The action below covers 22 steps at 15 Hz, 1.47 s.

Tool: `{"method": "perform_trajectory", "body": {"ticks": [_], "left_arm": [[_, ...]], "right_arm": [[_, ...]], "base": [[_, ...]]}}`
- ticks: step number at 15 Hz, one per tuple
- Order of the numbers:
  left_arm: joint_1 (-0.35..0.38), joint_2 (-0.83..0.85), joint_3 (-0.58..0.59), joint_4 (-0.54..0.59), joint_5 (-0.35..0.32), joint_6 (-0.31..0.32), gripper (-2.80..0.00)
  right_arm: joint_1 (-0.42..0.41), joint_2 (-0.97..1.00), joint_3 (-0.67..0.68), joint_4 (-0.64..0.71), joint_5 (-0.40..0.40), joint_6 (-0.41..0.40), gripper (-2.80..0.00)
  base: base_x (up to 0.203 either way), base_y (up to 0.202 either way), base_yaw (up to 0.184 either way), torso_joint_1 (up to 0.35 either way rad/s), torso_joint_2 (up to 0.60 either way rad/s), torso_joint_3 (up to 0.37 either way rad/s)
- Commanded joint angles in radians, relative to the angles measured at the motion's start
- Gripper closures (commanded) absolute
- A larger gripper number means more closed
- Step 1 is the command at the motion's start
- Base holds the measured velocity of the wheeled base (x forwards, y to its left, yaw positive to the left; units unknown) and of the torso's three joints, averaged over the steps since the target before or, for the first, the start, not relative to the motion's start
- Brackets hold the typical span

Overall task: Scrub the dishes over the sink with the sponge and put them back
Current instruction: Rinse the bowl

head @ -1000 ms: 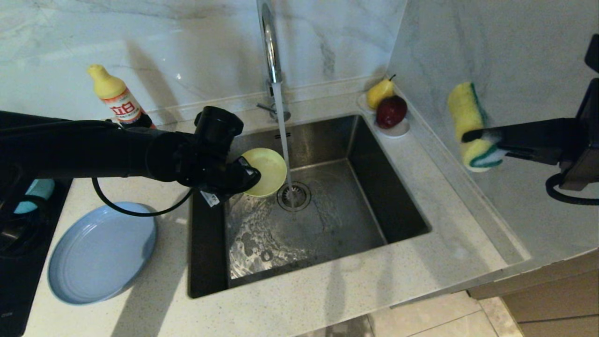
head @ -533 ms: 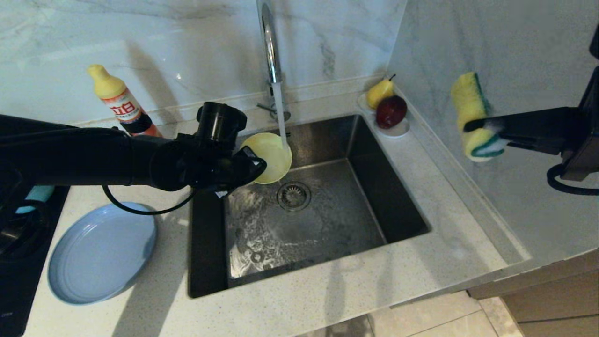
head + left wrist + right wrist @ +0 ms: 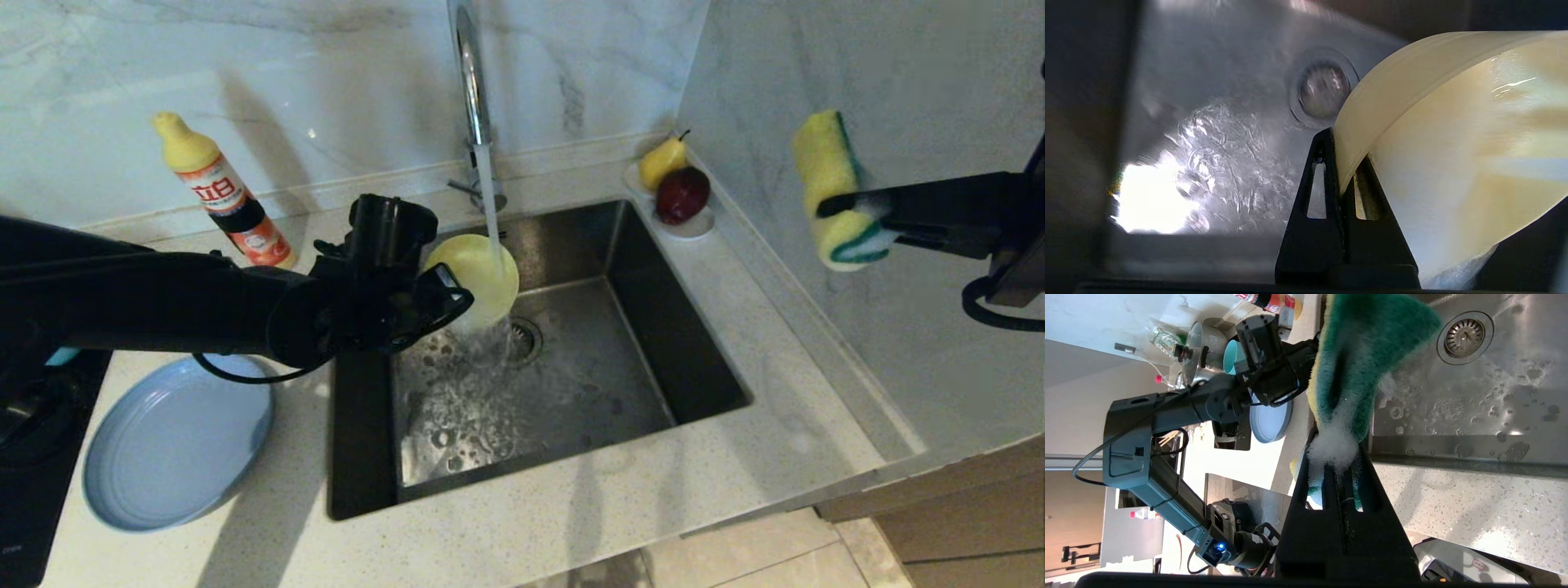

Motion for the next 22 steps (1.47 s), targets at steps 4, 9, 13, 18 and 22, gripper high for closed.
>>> {"method": "perform_trajectory", "body": {"ticks": [4, 9, 13, 18, 22], "left_arm": [[0.021, -0.089, 0.298, -0.538, 0.057, 0.329, 0.0], [0.036, -0.106, 0.5, -1.043, 0.093, 0.676, 0.0], [0.055, -0.124, 0.543, -1.213, 0.094, 0.793, 0.0], [0.056, -0.151, 0.555, -1.333, 0.085, 0.846, 0.0], [0.055, -0.166, 0.556, -1.35, 0.084, 0.891, 0.0]], "right_arm": [[0.0, 0.001, -0.002, 0.002, 0.027, 0.005, 0.0], [0.001, 0.002, -0.001, 0.002, 0.033, 0.007, 0.0], [0.0, -0.002, 0.002, 0.002, 0.033, 0.007, 0.0], [0.002, 0.004, 0.002, 0.002, 0.033, 0.006, 0.0], [0.005, 0.004, 0.004, 0.002, 0.036, 0.007, 0.0]], "base": [[0.0, 0.0, 0.0, 0.0, 0.0, 0.0], [0.0, 0.0, 0.0, 0.0, 0.0, 0.0], [0.0, 0.0, 0.0, 0.0, 0.0, 0.0], [0.0, 0.0, 0.0, 0.0, 0.0, 0.0], [0.0, 0.0, 0.0, 0.0, 0.0, 0.0]]}}
